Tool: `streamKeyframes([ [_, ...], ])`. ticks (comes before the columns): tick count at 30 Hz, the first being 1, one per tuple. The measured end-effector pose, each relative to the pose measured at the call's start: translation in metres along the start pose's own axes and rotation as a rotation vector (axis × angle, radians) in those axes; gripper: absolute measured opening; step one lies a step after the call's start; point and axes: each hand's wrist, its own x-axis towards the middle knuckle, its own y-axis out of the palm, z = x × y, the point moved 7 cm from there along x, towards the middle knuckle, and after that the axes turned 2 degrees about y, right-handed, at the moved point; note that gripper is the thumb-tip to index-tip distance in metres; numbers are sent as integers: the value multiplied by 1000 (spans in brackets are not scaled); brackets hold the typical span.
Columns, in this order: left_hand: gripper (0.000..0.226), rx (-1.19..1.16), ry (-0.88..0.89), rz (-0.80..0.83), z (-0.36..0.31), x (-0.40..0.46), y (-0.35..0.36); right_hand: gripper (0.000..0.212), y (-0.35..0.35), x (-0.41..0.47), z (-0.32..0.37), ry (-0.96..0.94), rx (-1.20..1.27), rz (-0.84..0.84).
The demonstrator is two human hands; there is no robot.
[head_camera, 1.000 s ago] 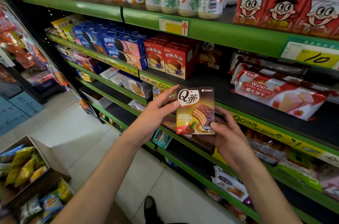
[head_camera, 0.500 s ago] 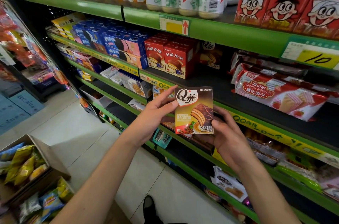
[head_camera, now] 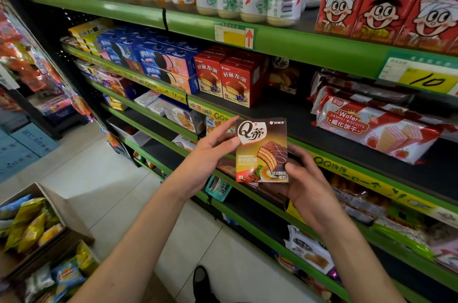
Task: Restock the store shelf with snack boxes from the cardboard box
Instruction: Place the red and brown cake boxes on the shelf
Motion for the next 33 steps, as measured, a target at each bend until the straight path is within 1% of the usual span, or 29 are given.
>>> streamKeyframes([
  [5, 36, 4, 1, 1, 1, 0, 0, 45, -2, -1, -1, 0, -13, -4],
  [11, 45, -15, 0, 8, 3, 1, 1, 48, -3, -4, 1, -1, -28, -15],
  [13, 44, -7, 3, 12, 4, 3, 1, 49, -3, -5, 1, 2, -40, -22],
  [16, 45, -12, 2, 13, 5, 7, 2, 56, -3, -6, 5, -14, -106, -47],
  [19, 42, -18, -10, -5, 3, 16, 5, 69, -2, -7, 18, -52, -332, -134],
  [21, 34, 33, -5, -29, -2, 26, 7, 67, -2, -1, 33, -76, -554, -198],
  [22, 34, 79, 13, -42, -5, 33, 9, 64, -2, 6, 43, -97, -645, -226],
  [25, 37, 158, 88, -71, -22, 58, 16, 61, -1, 33, 75, -217, -840, -280],
  [28, 44, 240, 86, -139, -36, 85, 23, 62, -2, 68, 98, -276, -996, -384],
  [31, 52, 289, 93, -169, -42, 102, 31, 69, -3, 95, 107, -298, -1156, -491],
  [33, 52, 326, 77, -151, -40, 108, 38, 69, -5, 111, 107, -230, -1282, -529],
])
